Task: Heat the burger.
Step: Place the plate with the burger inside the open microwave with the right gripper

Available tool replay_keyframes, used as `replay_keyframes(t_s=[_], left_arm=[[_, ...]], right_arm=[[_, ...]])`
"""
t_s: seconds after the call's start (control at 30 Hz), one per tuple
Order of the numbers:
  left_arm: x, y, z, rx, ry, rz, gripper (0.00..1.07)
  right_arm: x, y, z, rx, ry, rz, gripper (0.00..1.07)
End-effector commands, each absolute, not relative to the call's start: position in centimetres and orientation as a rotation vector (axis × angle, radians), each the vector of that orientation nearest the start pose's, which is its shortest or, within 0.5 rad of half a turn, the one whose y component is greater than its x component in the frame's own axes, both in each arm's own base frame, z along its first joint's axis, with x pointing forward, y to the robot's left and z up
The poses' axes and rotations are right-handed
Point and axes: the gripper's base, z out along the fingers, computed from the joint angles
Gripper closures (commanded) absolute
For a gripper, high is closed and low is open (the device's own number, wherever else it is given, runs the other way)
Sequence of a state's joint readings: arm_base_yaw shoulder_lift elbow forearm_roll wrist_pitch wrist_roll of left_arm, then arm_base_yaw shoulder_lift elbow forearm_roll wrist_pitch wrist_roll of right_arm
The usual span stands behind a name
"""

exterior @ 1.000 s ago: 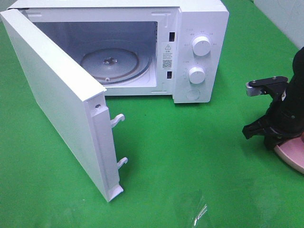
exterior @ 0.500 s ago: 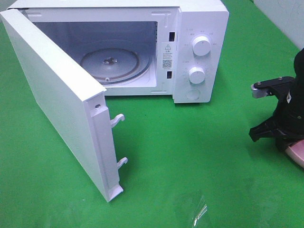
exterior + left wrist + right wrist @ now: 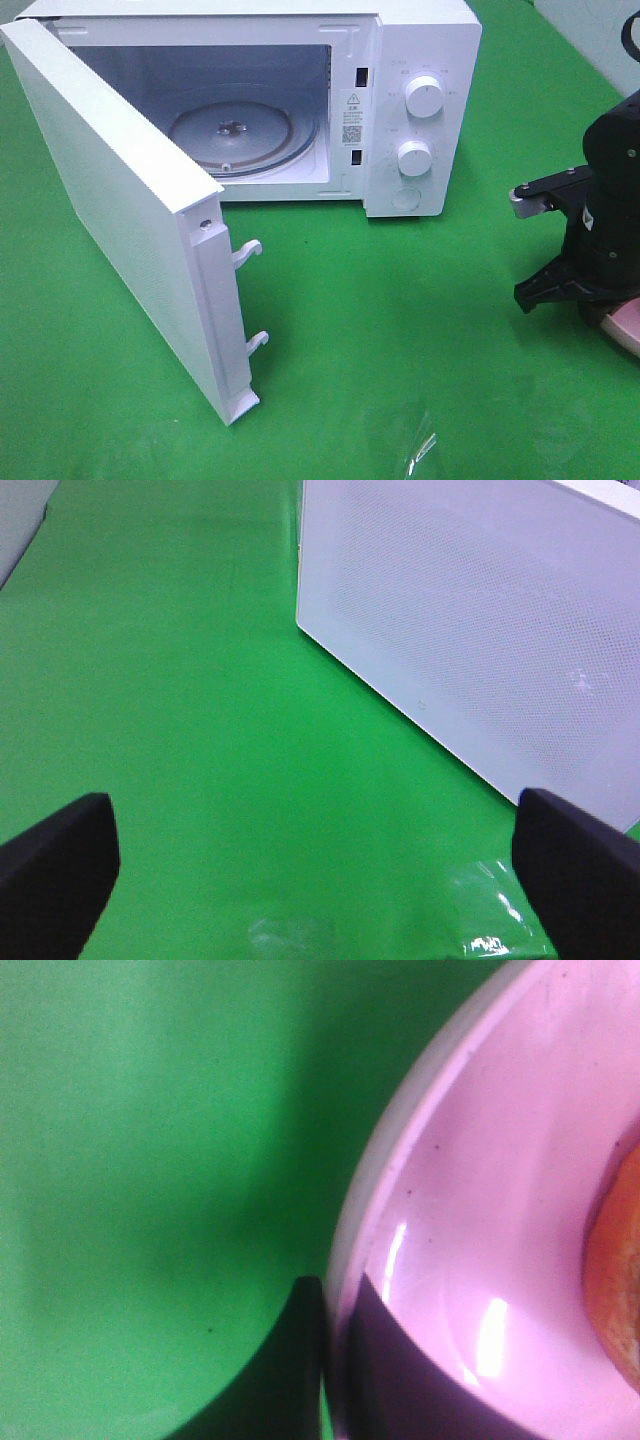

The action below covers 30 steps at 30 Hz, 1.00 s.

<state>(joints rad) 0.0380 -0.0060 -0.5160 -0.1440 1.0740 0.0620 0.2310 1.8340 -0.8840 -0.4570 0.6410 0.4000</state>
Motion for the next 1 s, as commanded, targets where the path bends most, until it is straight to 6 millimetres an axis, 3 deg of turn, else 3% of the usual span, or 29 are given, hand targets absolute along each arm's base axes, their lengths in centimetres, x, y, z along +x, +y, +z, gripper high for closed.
replay_keyframes(t_s=[0.03,0.13,0.8,0.93,1.0], left_arm=[[-1.1,-1.3,28.1,0.027,2.01,-0.117,0.06],[-1.1,-1.3,28.1,0.027,2.01,-0.117,0.06],[-1.1,-1.3,28.1,0.027,2.01,-0.117,0.06],[-1.1,-1.3,28.1,0.027,2.01,-0.117,0.06],[-1.1,-1.3,28.1,0.027,2.01,-0.117,0.06]], right_arm=[[29.3,4.9,13.1,-0.336,2.942,-0.442,1.07],[29.3,5.0,13.3,-0.337,2.934,-0.442,1.07],[23.4,5.8,15.2,-0.419,2.878,-0.455,1.07],[23.1,5.8,15.3,-0.425,2.876,-0.455,1.07],[21.9,6.2,15.7,-0.448,2.876,-0.472,1.07]])
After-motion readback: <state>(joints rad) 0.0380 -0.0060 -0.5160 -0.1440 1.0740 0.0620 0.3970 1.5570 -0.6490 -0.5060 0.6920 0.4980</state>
